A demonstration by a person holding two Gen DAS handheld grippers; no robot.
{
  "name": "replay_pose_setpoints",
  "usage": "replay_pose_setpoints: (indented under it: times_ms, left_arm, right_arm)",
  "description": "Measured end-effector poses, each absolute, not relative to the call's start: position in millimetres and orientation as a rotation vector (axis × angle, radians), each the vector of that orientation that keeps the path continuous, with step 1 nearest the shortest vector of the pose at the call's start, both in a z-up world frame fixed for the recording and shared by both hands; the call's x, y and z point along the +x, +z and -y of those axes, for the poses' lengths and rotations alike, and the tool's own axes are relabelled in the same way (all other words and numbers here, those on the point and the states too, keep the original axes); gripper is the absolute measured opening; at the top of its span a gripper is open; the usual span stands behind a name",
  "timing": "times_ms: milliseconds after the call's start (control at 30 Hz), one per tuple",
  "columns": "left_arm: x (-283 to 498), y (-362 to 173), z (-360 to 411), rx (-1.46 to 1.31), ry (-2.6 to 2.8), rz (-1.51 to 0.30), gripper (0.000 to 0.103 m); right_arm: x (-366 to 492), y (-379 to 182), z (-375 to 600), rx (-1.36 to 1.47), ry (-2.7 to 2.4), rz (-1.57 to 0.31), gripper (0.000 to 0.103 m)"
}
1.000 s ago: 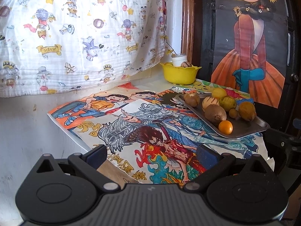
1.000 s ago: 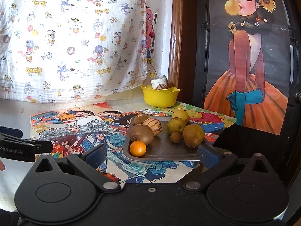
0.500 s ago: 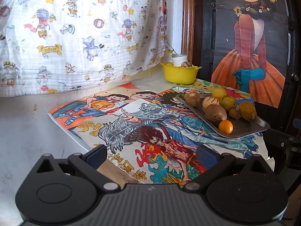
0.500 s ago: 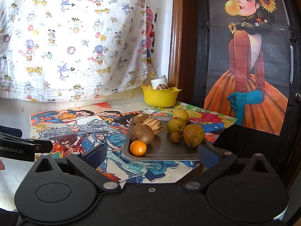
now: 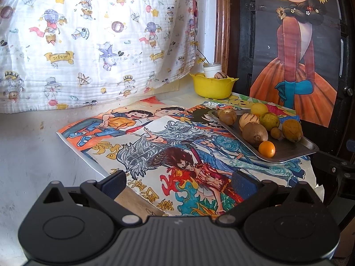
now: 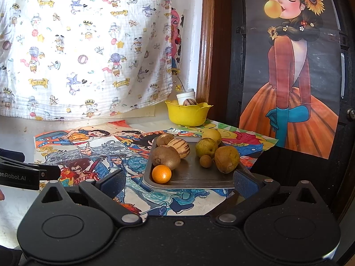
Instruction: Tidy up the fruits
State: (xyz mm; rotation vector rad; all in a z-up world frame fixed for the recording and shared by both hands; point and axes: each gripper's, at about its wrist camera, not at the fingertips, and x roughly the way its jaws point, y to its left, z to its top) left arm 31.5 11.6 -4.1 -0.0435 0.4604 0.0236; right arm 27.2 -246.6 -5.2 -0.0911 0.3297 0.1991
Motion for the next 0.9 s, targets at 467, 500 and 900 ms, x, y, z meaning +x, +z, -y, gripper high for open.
replay_pose_setpoints:
  times_ms: [467, 500, 900]
  left_arm:
    - [31.8, -4.8, -11.7, -0.044, 0.024, -0.463, 0.103]
    - [31.9, -5.0, -11.6, -0.045, 0.024, -0.464, 0.103]
    - [31.8, -5.8, -12.6, -0.048, 0.026, -0.464, 0.103]
  right_arm:
    - [26.9, -5.4, 246.2, -0.092, 0.198, -0.33, 0.103]
    - [26.9, -5.4, 246.2, -0.092, 0.198, -0.33, 0.103]
    - [26.9, -5.5, 245.7, -0.092, 0.199, -0.331, 0.103]
